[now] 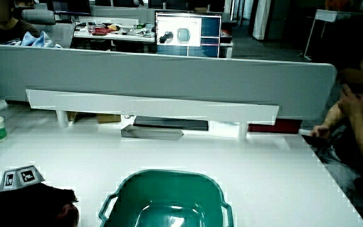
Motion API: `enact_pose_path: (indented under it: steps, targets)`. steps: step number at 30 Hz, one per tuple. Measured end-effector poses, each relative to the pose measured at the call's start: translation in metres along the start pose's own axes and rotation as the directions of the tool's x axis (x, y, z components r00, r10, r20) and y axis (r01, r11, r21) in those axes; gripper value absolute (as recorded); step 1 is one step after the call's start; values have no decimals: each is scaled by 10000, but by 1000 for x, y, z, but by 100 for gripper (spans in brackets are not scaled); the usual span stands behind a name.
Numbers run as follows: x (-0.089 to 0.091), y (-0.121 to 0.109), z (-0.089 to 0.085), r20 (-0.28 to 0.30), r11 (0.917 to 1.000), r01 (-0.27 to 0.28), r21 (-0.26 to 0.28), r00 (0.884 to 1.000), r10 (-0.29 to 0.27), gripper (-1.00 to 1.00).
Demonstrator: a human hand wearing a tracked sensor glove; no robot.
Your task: Pick apple from desk
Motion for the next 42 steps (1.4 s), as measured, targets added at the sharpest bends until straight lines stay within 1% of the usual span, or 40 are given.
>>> enact_pose_path:
  steps: [1,2,3,4,7,9,11,12,13,14,18,19,20,21,22,23,26,27,28,29,30,32,33,34,35,36,37,38,39,41,42]
  targets:
    - [-1,0,0,-53,9999,27,107,10000,-27,37]
    - [-3,1,0,31,9999,62,135,10000,-62,42]
    - [-2,1,0,38,9999,31,112,10000,-31,47]
    - [0,0,0,-41,9998,67,209,10000,-66,53]
    - [0,-1,0,-323,9981,352,505,9989,-336,68]
    - [-1,-1,-1,-346,9955,519,796,9982,-492,79]
    - [0,-2,-1,-313,9945,591,861,9979,-566,89]
    - [1,-3,-1,-450,9927,743,950,9965,-703,95]
    - [1,-3,-1,-476,9919,778,1008,9962,-733,100]
    - [1,-3,-1,-487,9929,732,938,9964,-688,100]
    - [3,-7,1,-430,9906,943,990,9950,-905,100]
    - [5,-9,4,-458,9914,865,979,9955,-824,100]
    - [7,-10,6,-601,9885,1040,1097,9934,-978,100]
    - [8,-12,7,-507,9865,1142,1171,9928,-1089,100]
    - [9,-14,9,-603,9839,1276,1254,9908,-1209,100]
    - [12,-17,12,-565,9840,1231,1287,9916,-1166,100]
    - [23,-27,21,-737,9793,1360,1499,9893,-1261,100]
    - [27,-29,24,-877,9756,1510,1594,9865,-1383,100]
    - [30,-31,26,-822,9749,1594,1558,9856,-1480,100]
    - [35,-33,30,-899,9725,1682,1613,9838,-1552,100]
    - [38,-34,32,-924,9733,1660,1585,9839,-1527,100]
    - [46,-38,37,-1086,9659,1934,1722,9783,-1765,100]
    - [50,-39,39,-1051,9645,1981,1743,9777,-1818,100]
    - [54,-40,40,-1052,9606,2122,1795,9750,-1957,100]
    - [56,-40,41,-828,9646,2025,1687,9781,-1909,100]
    - [56,-37,39,-385,9585,2203,1808,9754,-2169,100]
    - [61,-37,40,-276,9569,2305,1768,9730,-2293,100]
    - [64,-35,41,-361,9516,2513,1769,9679,-2489,100]
    - [68,-35,40,-182,9486,2572,1844,9659,-2584,100]
    - [75,-33,40,278,9570,2410,1614,9682,-2486,100]
    - [81,-33,43,-102,9455,2744,1755,9608,-2770,100]
